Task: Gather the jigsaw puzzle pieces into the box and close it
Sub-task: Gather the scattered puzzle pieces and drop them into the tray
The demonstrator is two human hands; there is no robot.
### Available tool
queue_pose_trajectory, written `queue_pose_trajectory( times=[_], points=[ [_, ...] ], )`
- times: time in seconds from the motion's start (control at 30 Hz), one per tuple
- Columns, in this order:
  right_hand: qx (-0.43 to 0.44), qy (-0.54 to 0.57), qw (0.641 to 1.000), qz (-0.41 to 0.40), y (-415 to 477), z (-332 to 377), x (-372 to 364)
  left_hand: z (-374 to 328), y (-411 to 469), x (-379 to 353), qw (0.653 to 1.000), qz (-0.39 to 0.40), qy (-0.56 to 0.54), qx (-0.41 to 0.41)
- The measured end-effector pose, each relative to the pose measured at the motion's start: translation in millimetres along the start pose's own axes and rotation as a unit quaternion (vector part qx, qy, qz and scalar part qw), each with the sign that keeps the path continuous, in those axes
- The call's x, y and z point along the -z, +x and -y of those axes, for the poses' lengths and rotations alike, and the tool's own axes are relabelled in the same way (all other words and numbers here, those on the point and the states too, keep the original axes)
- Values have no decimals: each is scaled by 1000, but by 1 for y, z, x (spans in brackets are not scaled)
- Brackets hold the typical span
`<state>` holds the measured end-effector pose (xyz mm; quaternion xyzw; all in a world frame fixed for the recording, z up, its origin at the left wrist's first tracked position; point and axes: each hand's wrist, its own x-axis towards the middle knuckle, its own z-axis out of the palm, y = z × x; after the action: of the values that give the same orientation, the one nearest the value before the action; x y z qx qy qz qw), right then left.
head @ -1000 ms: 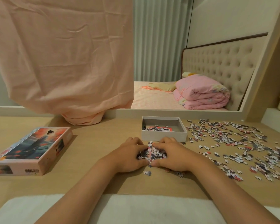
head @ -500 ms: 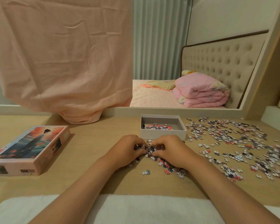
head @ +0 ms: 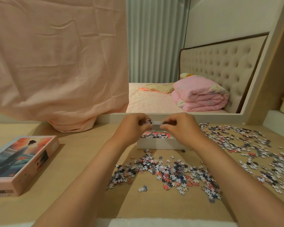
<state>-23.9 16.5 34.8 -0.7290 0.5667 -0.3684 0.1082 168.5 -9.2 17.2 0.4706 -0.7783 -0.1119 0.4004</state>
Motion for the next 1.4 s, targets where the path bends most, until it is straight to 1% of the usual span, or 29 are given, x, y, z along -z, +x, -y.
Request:
queue_pose_trajectory(
  times=[0.07,0.1,0.13,0.17,0.23,0.27,0.3,0.37,0.47,0.53,0.6,0.67,0.7,0.73,0.8,0.87,0.9,0.93,1.07,1.17,1.23,1.33,1.4],
  points=[
    [6,-25,999,-35,9,-1,-2,5,7,-9,1000,-16,22,9],
    [4,-41,998,-40,13,-4,-6,9,9,-15,999,-14,35,8],
    [-3,-66,997,-28,15,-8,-11,14,11,-21,998,-1,57,2],
    [-10,-101,995,4,17,-13,-18,19,11,-27,996,19,88,-8],
    [-5,-177,980,94,17,-22,-30,27,9,-37,987,55,153,-18],
    [3,-202,972,121,17,-26,-34,32,8,-40,984,65,166,-13],
    [8,-214,968,127,17,-28,-34,35,8,-41,984,70,163,-9],
    [15,-197,975,103,18,-27,-31,37,6,-39,987,65,147,-7],
    [47,-122,989,69,13,-18,-25,33,4,-28,991,47,126,-10],
    [63,-85,990,89,4,-9,-24,28,-1,-19,993,35,112,-13],
    [66,-78,983,153,-5,-4,-25,24,-7,-9,993,41,106,-12],
    [75,-95,967,224,-11,-1,-30,21,-17,4,990,81,114,4],
    [84,-106,958,253,-14,0,-34,20,-23,11,985,117,126,20],
    [93,-118,949,277,-16,1,-38,18,-29,19,975,163,143,41],
    [93,-136,934,316,-20,3,-44,18,-43,32,945,256,175,102],
    [87,-143,927,335,-23,5,-46,20,-57,39,917,314,194,147],
    [85,-144,927,337,-24,7,-45,22,-63,38,912,326,202,147],
    [85,-143,927,336,-24,8,-44,25,-69,35,914,325,204,135],
    [78,-108,936,326,-26,13,-38,24,-77,22,949,268,149,72],
    [64,-115,938,322,-30,14,-34,20,-76,21,957,254,133,53],
    [47,-144,931,332,-34,13,-34,20,-75,28,955,256,131,73],
    [50,-198,919,338,-39,14,-37,24,-78,41,935,283,174,121],
    [50,-191,925,326,-40,15,-40,25,-81,42,925,300,202,118]
  ],
)
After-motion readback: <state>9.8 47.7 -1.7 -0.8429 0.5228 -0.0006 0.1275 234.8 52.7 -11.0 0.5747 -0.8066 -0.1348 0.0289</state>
